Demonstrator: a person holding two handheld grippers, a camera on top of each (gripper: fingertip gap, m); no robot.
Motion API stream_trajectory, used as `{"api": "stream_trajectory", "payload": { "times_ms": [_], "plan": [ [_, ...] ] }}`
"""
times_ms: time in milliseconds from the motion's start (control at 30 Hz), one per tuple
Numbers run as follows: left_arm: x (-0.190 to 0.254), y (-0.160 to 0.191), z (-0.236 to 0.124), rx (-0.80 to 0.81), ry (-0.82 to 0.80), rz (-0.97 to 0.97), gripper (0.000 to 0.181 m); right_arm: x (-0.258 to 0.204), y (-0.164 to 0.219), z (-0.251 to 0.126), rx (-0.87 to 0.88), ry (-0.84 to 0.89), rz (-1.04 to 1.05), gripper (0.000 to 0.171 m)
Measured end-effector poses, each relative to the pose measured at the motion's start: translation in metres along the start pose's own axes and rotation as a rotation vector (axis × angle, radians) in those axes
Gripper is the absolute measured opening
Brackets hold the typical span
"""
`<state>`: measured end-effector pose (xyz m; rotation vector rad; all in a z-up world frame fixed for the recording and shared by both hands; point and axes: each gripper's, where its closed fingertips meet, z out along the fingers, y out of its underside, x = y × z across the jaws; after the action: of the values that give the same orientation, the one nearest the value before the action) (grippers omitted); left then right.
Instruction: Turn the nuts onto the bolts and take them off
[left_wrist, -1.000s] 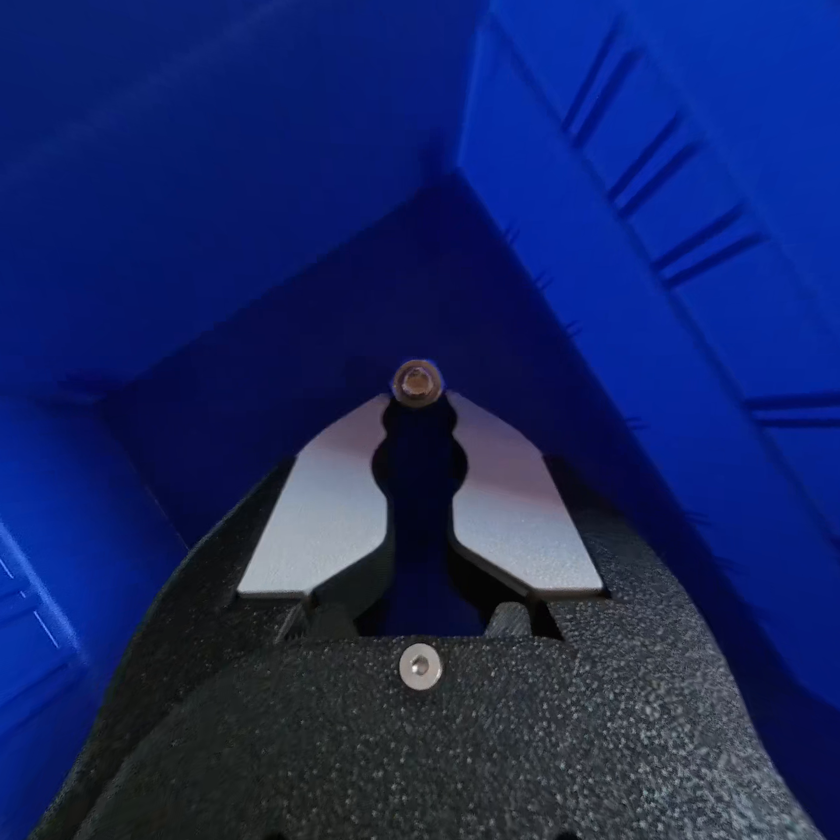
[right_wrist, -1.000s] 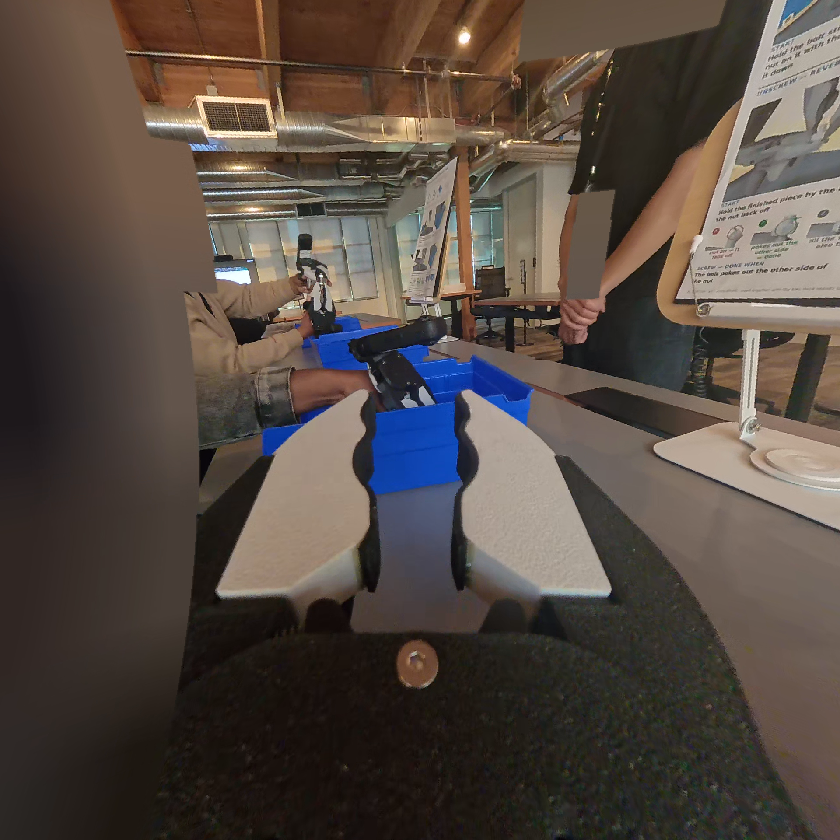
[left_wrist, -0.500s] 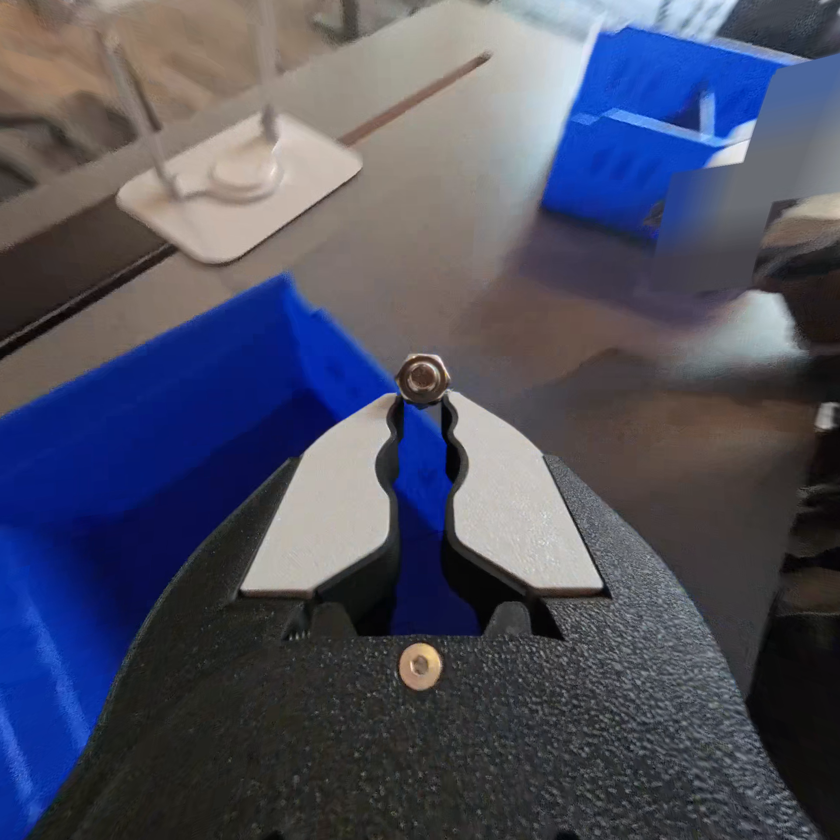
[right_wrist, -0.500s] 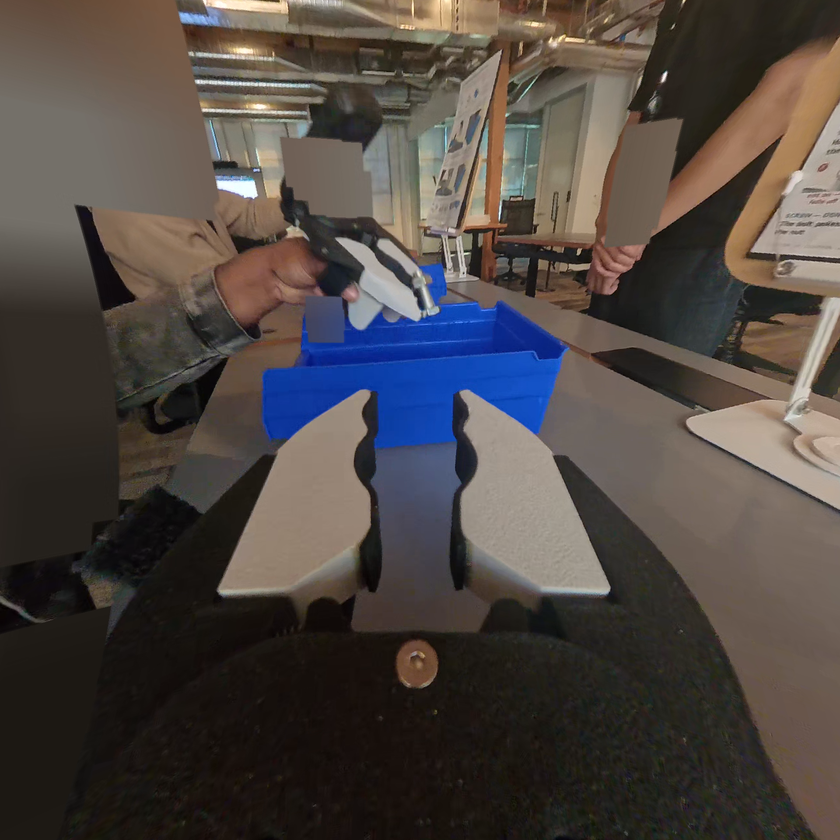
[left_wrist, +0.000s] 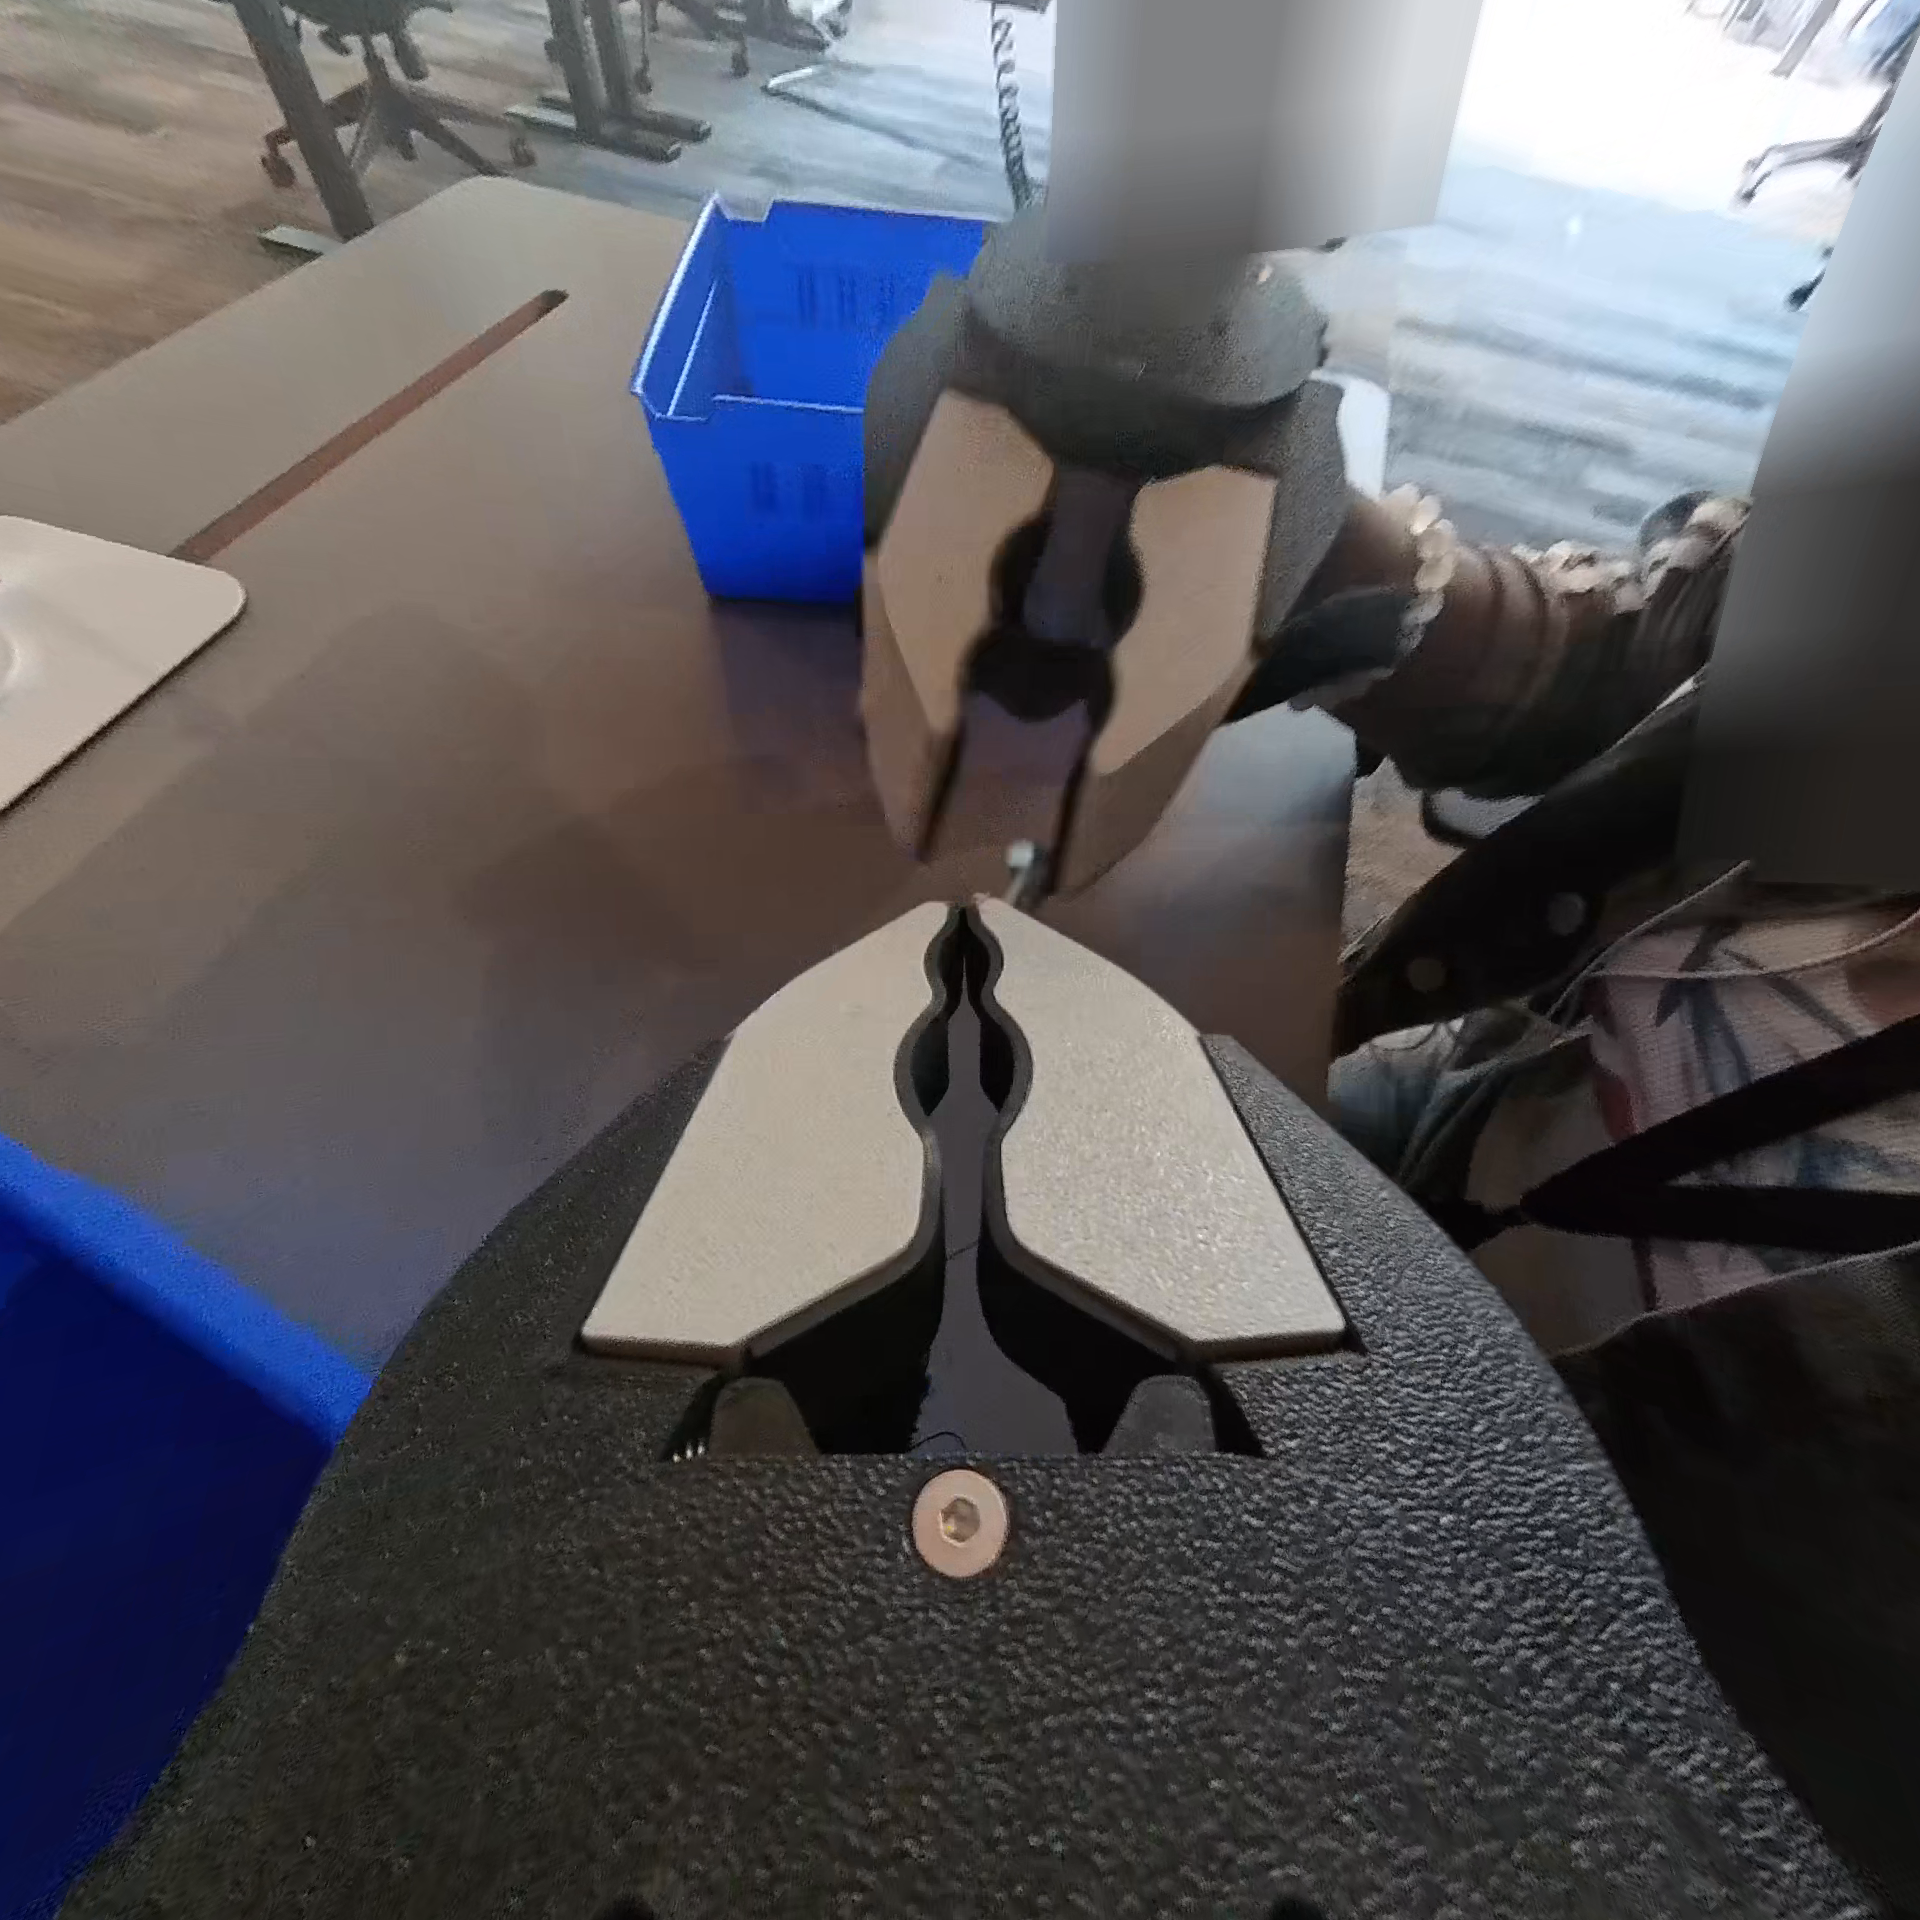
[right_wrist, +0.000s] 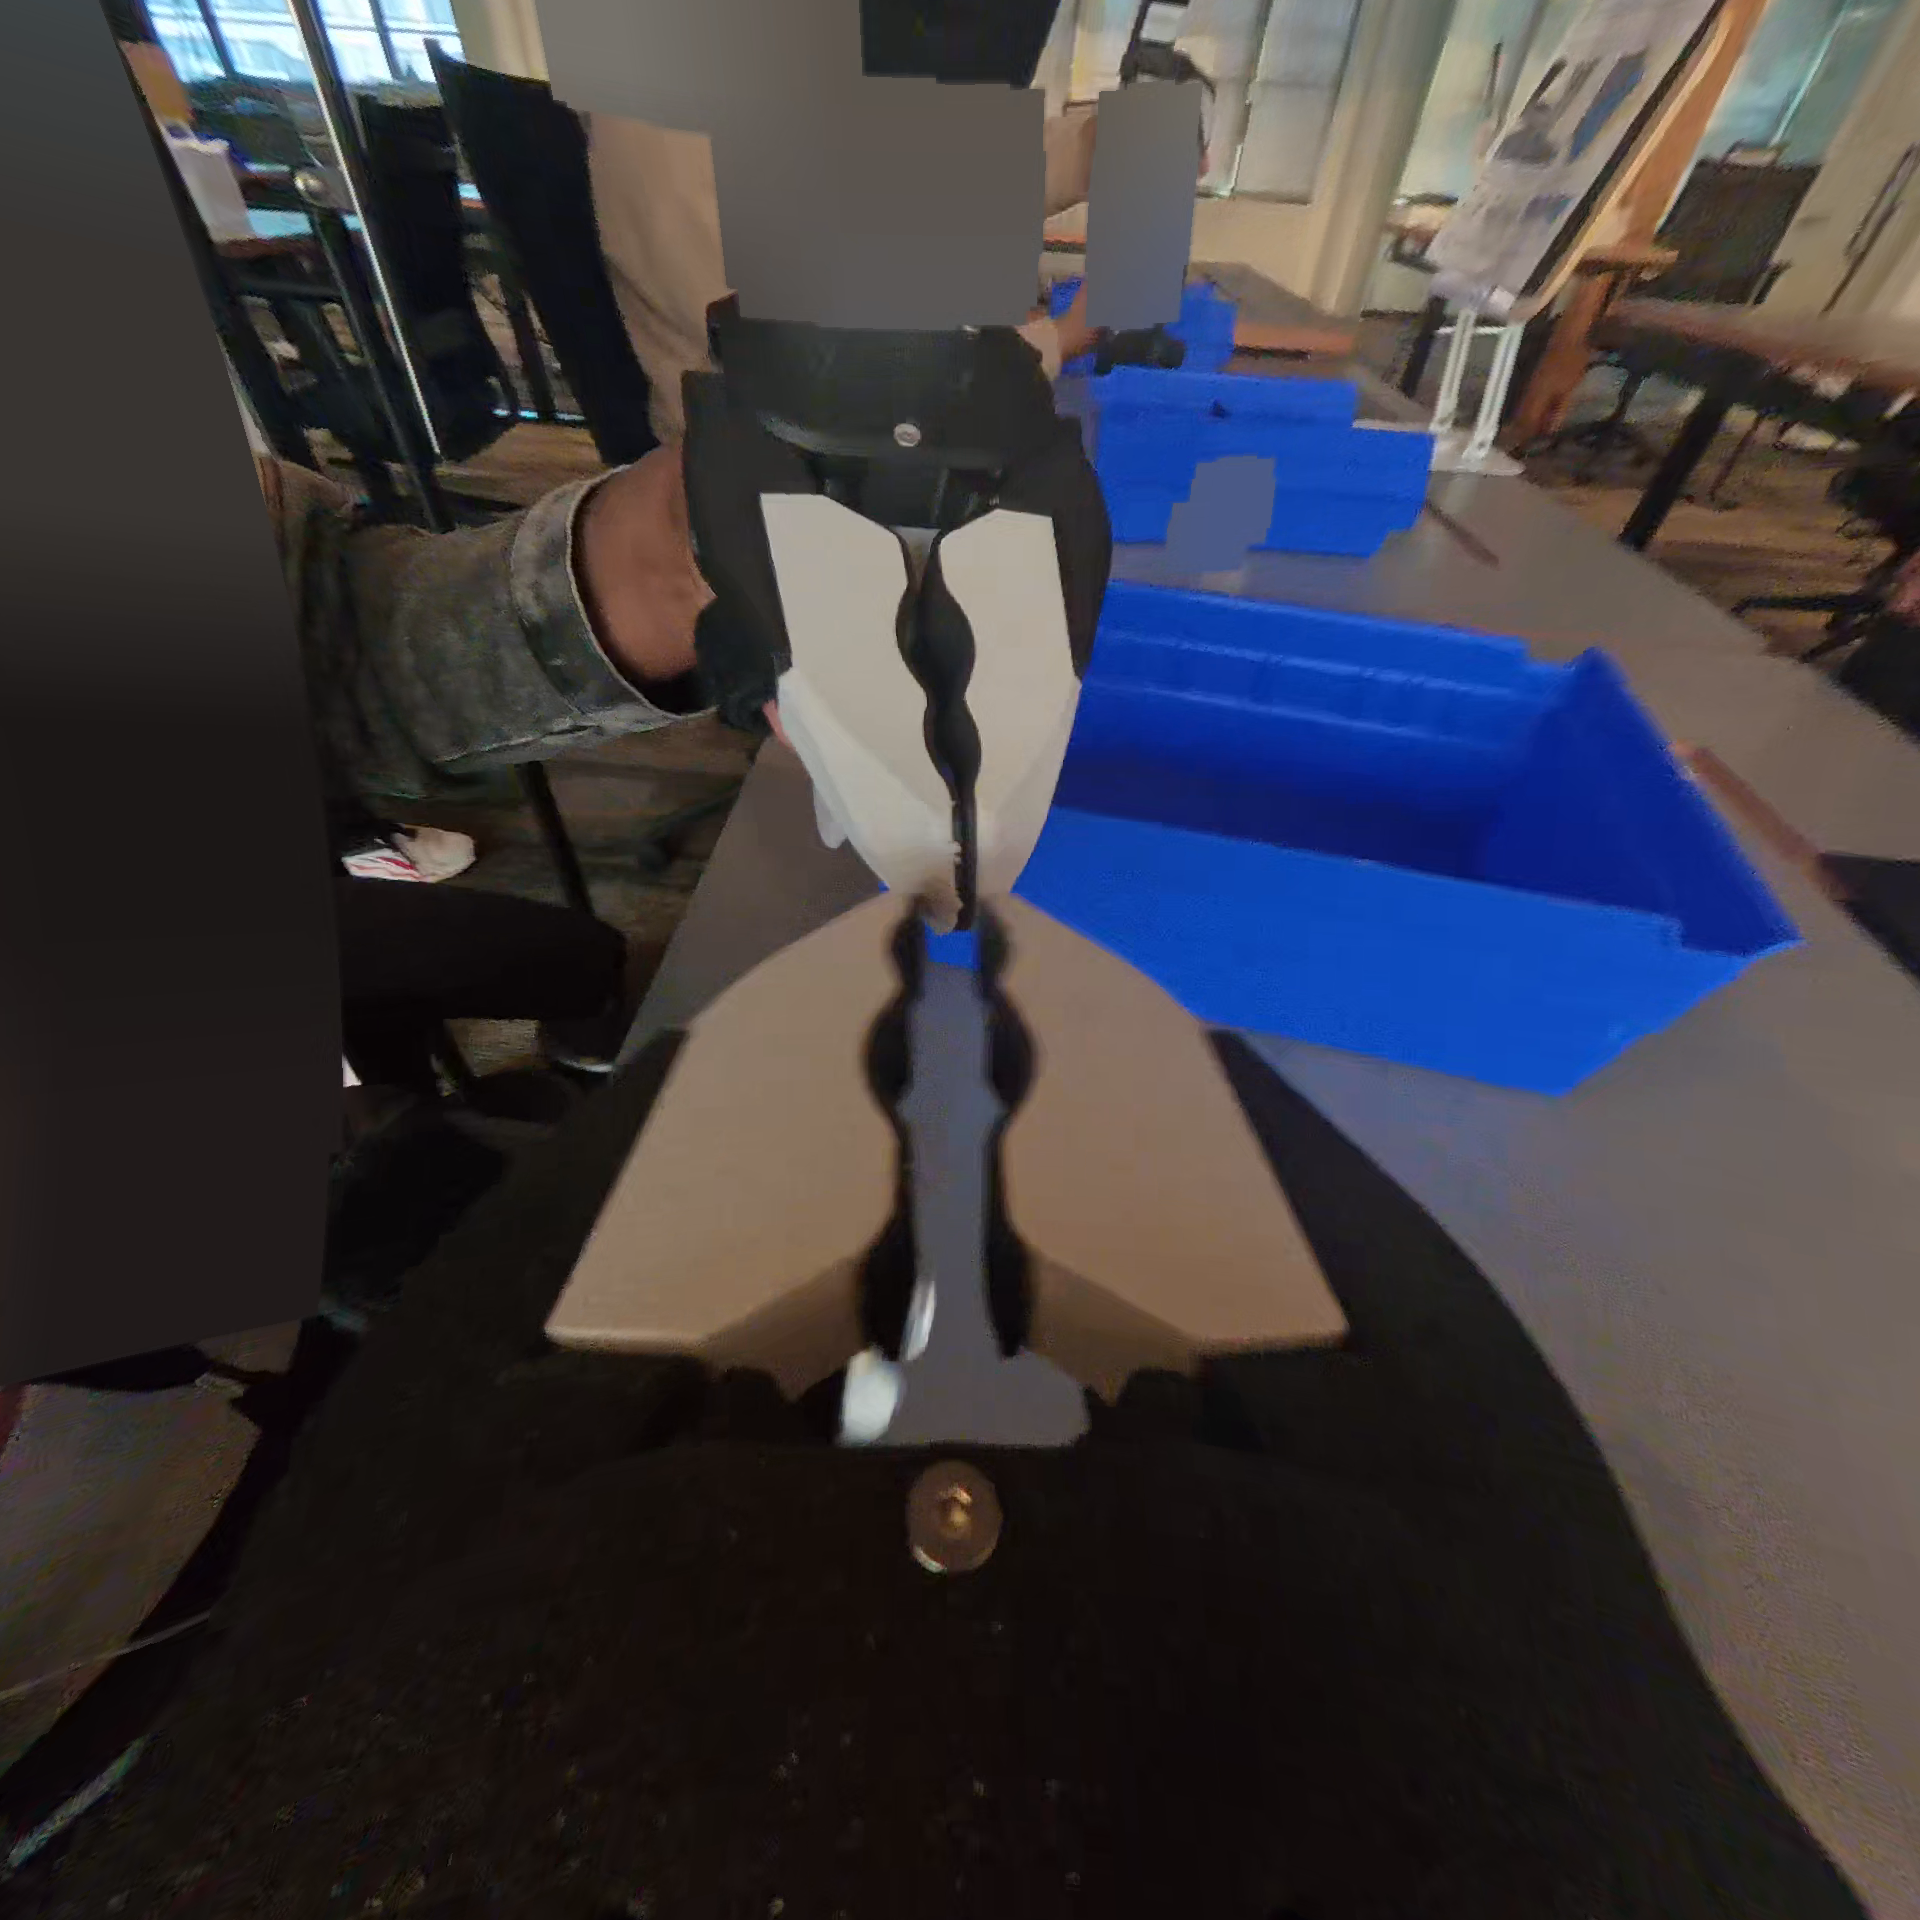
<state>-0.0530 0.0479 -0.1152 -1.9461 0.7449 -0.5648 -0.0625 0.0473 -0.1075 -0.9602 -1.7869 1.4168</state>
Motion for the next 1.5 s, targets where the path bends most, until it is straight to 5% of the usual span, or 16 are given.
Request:
{"api": "stream_trajectory", "payload": {
  "times_ms": [100, 200, 267, 333, 433, 667, 967, 1400, 1500],
  "plan": [
    [-0.019, 0.025, 0.017, -0.061, -0.093, -0.046, 0.0, 0.017, 0.037, -0.002, -0.061, 0.061, 0.057, 0.0],
    [-0.018, 0.046, 0.027, -0.098, -0.197, -0.046, 0.0, 0.029, 0.067, -0.039, -0.105, 0.182, 0.136, 0.014],
    [-0.012, 0.043, 0.019, -0.053, -0.32, -0.008, 0.004, 0.018, 0.057, -0.072, 0.006, 0.251, 0.116, 0.015],
    [-0.002, 0.037, 0.016, 0.02, -0.372, 0.006, 0.039, 0.01, 0.055, -0.102, 0.045, 0.337, 0.095, 0.023],
    [-0.005, 0.046, 0.021, 0.025, -0.452, 0.022, 0.053, 0.006, 0.05, -0.135, 0.092, 0.489, 0.028, 0.022],
    [0.01, 0.025, 0.041, 0.165, -0.395, 0.008, 0.048, 0.019, 0.005, -0.168, 0.402, 0.645, -0.213, 0.007],
    [0.012, 0.018, 0.03, 0.16, -0.439, 0.085, 0.044, 0.007, -0.026, -0.148, 0.438, 0.489, -0.283, 0.013],
    [-0.016, -0.011, -0.053, 0.312, -0.638, 0.111, 0.038, -0.004, -0.012, -0.114, 0.215, 0.499, -0.198, 0.028],
    [-0.018, -0.011, -0.06, 0.365, -0.643, 0.046, 0.033, 0.008, 0.002, -0.117, 0.187, 0.619, -0.06, 0.03]
  ]
}}
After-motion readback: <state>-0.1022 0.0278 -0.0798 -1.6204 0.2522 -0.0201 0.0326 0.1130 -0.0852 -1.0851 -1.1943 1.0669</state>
